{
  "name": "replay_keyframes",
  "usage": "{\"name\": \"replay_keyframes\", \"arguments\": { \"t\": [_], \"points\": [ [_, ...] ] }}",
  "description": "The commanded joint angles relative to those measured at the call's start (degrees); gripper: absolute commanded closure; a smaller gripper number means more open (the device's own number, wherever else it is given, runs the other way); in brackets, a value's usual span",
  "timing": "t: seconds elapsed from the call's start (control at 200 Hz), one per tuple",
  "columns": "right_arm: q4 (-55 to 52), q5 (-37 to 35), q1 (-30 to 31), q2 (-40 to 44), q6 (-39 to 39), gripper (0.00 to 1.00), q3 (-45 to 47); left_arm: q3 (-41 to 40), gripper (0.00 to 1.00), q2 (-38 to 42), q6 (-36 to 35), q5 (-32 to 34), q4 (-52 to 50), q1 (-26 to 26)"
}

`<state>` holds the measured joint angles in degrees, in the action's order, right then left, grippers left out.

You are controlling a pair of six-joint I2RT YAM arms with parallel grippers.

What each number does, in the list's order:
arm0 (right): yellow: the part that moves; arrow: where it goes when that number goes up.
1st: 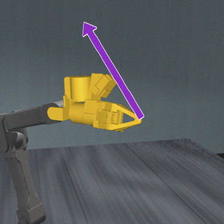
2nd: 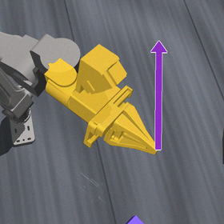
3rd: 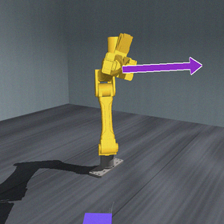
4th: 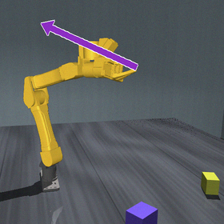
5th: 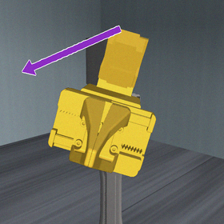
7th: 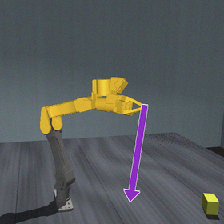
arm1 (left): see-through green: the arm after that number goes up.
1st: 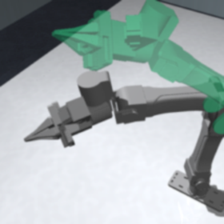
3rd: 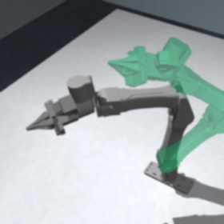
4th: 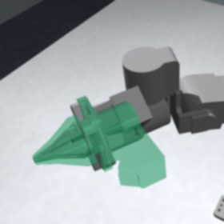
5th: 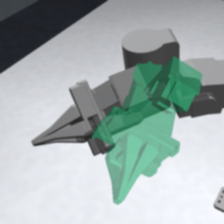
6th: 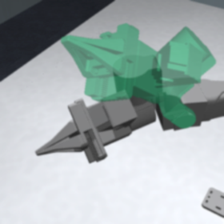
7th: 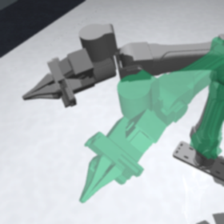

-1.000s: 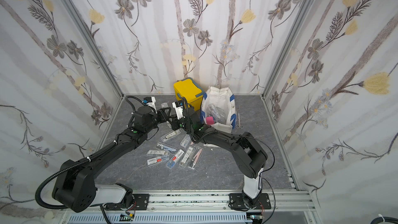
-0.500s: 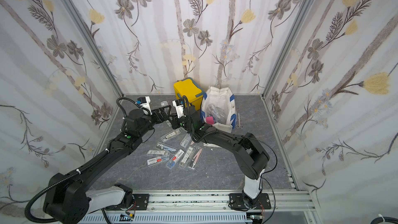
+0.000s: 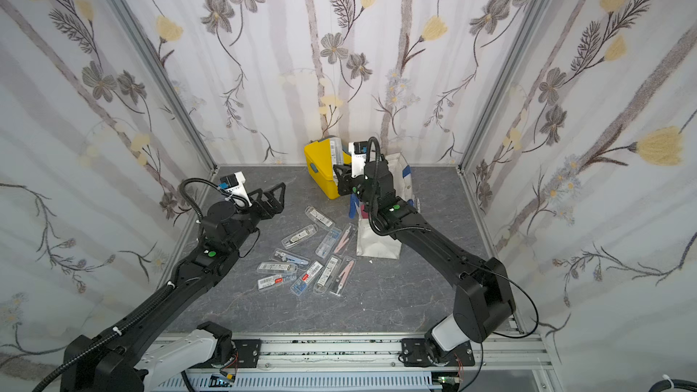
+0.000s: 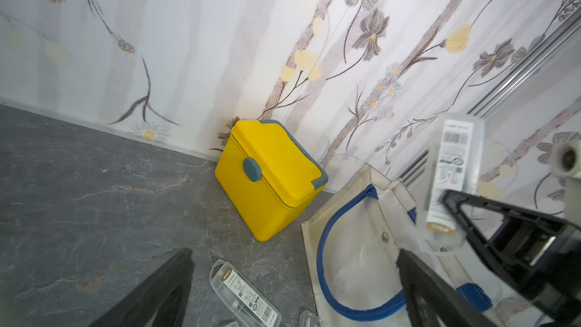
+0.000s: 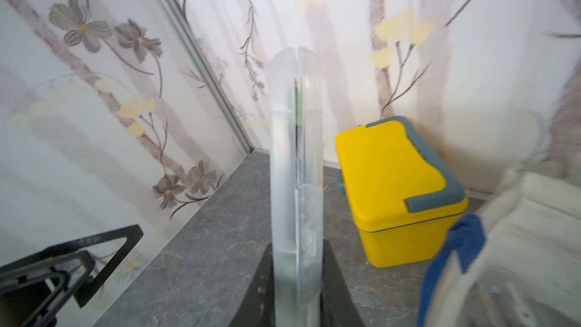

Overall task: Put the compass set into the canvas bag
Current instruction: Pick up the compass set at the center of the board, then place the compass set in the canvas bag.

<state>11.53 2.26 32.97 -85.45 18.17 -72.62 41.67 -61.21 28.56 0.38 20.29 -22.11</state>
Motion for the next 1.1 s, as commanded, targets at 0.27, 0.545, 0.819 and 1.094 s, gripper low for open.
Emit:
{"name": "replay_keyframes", "arguments": {
  "t": [0.27, 0.545, 0.819, 1.094],
  "points": [
    [-12.9, -0.6, -11.4, 2.3, -2.5, 0.88, 4.0, 0.0, 0.00, -5.8, 2.0, -3.5, 4.4, 0.1],
    [-15.7, 2.0, -14.1, -5.2, -2.7, 0.89, 3.3, 1.3, 0.00, -7.3, 1.8, 0.9, -1.7, 0.1],
    [-23.7, 1.2, -14.7, -15.9, -5.2, 0.88, -5.6, 0.9, 0.00, -8.0, 1.5, 2.9, -5.0, 0.1],
    [-28.6, 1.8, -15.1, -22.2, -7.0, 0.89, -11.2, 1.2, 0.00, -9.4, -0.3, 4.4, -7.9, 0.1]
  ]
}}
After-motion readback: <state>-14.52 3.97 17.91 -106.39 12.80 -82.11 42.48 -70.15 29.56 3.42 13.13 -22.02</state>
